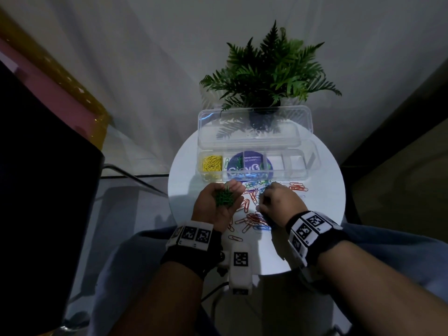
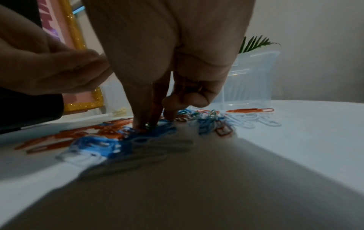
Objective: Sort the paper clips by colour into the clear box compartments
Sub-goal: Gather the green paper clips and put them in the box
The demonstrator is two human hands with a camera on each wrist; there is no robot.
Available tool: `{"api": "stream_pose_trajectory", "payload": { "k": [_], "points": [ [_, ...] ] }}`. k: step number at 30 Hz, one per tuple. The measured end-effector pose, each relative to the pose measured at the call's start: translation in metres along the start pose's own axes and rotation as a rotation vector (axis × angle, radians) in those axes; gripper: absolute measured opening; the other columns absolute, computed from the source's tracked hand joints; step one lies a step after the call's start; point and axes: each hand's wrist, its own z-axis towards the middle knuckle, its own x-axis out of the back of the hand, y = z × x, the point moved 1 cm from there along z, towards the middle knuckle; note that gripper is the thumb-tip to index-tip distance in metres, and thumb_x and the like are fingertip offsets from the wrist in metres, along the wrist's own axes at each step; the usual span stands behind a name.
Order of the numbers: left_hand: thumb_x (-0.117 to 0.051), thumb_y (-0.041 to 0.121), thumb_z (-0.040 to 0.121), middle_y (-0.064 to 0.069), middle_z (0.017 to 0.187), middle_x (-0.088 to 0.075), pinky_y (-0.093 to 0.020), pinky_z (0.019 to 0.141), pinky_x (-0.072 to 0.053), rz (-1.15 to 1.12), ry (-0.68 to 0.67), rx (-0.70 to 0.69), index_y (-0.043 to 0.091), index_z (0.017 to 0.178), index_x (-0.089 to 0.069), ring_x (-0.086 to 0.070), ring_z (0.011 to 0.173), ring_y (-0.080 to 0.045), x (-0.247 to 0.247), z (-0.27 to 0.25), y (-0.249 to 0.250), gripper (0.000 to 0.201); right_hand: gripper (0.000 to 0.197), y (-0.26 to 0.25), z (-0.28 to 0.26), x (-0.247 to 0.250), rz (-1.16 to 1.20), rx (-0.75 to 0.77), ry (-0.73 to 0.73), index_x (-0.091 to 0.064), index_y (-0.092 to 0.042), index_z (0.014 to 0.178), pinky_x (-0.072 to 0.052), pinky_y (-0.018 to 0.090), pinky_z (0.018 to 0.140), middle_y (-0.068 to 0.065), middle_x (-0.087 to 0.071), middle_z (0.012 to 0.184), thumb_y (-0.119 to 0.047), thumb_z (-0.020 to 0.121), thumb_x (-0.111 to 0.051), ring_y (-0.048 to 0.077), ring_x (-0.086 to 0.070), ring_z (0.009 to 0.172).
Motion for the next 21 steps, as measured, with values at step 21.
{"api": "stream_pose_trajectory", "payload": {
  "k": [21],
  "points": [
    [-0.033, 0.019, 0.095, -0.008, 0.075, -0.065, -0.025, 0.057, -0.056, 0.025, 0.308, -0.053, 0.005, 0.080, -0.058, -0.069, 0.059, -0.018, 0.006, -0.001, -0.001, 0.032, 0.027, -0.036, 0.005, 0.014, 0.127, 0.138, 0.143, -0.063, -0.011, 0.110, -0.044, 0.034, 0.086, 0.010, -0.058, 0.112, -0.022, 0.095, -0.043, 0.027, -0.054, 0.103]
  ]
}}
